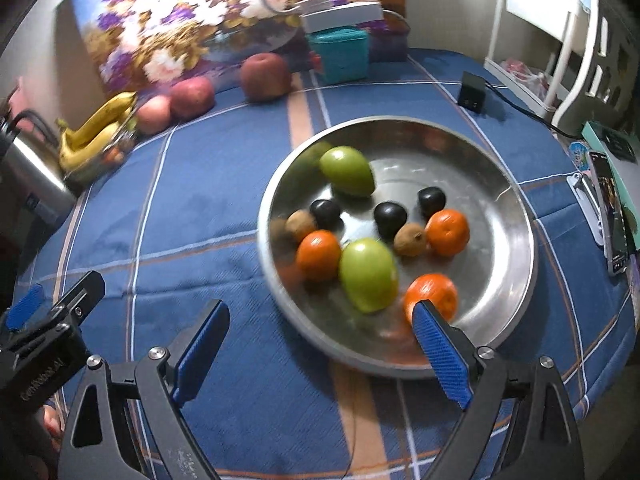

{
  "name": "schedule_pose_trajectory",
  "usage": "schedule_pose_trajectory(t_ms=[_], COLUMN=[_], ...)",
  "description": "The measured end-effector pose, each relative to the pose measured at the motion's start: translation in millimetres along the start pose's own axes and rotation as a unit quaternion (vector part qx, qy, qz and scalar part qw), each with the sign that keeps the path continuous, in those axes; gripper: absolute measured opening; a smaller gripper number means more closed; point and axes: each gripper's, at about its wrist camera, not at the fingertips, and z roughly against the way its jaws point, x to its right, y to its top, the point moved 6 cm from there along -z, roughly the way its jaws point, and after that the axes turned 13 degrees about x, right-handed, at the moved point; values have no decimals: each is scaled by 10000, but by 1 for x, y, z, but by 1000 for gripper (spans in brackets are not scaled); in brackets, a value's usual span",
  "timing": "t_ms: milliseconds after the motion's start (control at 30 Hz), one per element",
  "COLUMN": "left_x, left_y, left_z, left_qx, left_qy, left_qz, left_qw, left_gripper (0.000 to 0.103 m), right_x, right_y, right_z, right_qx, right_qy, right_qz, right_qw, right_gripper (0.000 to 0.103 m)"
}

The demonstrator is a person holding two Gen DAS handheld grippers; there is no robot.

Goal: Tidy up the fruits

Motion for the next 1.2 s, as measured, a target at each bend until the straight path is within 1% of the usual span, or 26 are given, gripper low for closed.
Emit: schedule_pose_trajectory(t_ms=[100,167,233,333,467,733,967,1200], left_x=[-6,-9,-12,-13,-15,-23,-27,-24], left_y=[-4,-7,-11,-16,-19,-28,-32,-33], left_z=[6,10,12,14,12,3,-1,-2], left_qx=[-27,-57,-155,-291,-399,-758,-866,-904], left_qy=[-20,36,96,84,100,150,146,101], left_qz=[61,46,14,33,71,261,331,280], left_qw=[10000,10000,9998,9995,9991,9967,9956,9955], left_gripper=[103,103,103,103,103,103,103,103], right_x=[-6,-9,-10,-9,-9,-15,-17,-11], right_y=[-7,-12,-14,-11,-11,-13,-16,-16], right_z=[4,7,9,14,14,11,6,5], right_qx=[-27,-33,-52,53,37,-32,-149,-164], right_qy=[23,19,24,-15,-18,11,14,-48], right_qz=[117,197,260,273,263,389,482,380], right_qw=[9999,9998,9996,9996,9996,9992,9987,9991], right_gripper=[93,93,93,93,93,93,93,93])
